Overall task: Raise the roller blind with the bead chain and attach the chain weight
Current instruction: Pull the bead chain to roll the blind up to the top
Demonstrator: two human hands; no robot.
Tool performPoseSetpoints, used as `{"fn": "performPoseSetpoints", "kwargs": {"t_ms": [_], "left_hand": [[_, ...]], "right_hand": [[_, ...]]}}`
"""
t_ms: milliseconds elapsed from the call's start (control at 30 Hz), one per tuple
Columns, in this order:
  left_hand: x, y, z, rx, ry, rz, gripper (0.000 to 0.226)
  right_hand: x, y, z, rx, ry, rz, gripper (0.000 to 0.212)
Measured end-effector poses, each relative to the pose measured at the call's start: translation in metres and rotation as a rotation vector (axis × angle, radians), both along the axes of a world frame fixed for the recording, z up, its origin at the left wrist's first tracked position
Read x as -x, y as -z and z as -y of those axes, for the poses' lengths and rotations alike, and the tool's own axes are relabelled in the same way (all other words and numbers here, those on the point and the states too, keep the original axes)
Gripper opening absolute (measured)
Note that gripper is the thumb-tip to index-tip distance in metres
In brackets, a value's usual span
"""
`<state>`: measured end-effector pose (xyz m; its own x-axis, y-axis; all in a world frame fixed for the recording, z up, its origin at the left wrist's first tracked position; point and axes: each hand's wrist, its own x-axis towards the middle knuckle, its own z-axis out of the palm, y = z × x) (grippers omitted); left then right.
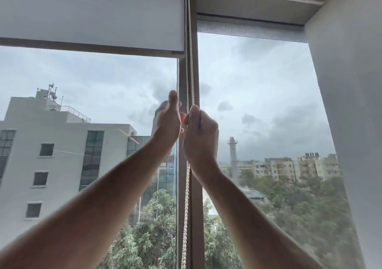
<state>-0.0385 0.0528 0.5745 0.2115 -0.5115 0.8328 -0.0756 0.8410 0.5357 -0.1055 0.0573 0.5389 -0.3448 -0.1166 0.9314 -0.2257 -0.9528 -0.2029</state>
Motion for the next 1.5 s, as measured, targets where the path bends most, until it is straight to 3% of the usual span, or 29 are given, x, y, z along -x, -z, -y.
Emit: {"fn": "performPoseSetpoints", "kwargs": {"t_ms": [133, 267, 333, 533, 600, 767, 933, 1100, 1233, 1367, 1500], "left_hand": [[0.015, -0.043, -0.017, -0.027, 0.015, 0.064, 0.044], [0.033, -0.064, -0.031, -0.094, 0.178, -0.024, 0.042], [0.039, -0.065, -0.031, -0.056, 0.159, -0.067, 0.045], [0.036, -0.052, -0.037, 0.000, 0.128, -0.034, 0.045], [0.035, -0.043, -0.038, 0.013, 0.122, -0.015, 0.047], [0.028, -0.019, -0.040, 0.043, 0.074, 0.025, 0.047], [0.032, 0.001, -0.045, 0.083, 0.053, 0.000, 0.051], [0.032, 0.026, -0.046, 0.076, 0.004, 0.046, 0.054], [0.026, 0.053, -0.039, 0.105, -0.055, 0.081, 0.051], [0.022, 0.070, -0.034, 0.107, -0.067, 0.127, 0.050], [0.011, 0.071, -0.033, 0.104, 0.061, 0.122, 0.054]], "right_hand": [[-0.002, 0.027, 0.003, 0.036, 0.082, -0.029, 0.047], [-0.004, 0.037, 0.000, 0.086, 0.119, -0.030, 0.046], [0.003, 0.036, -0.001, 0.092, 0.075, -0.062, 0.045], [0.041, 0.023, 0.003, -0.240, -0.498, -0.223, 0.051], [0.050, 0.005, -0.004, -0.258, -0.550, -0.217, 0.056], [0.056, -0.056, -0.030, -0.295, -0.381, -0.160, 0.057], [0.047, -0.103, -0.048, -0.408, -0.234, -0.206, 0.039], [0.026, -0.129, -0.059, -0.504, -0.440, -0.160, 0.021], [0.011, -0.132, -0.059, -0.493, -0.621, -0.064, 0.028], [-0.003, -0.116, -0.046, -0.377, -0.443, 0.041, 0.035], [-0.006, -0.111, -0.051, -0.187, -0.258, 0.029, 0.041]]}}
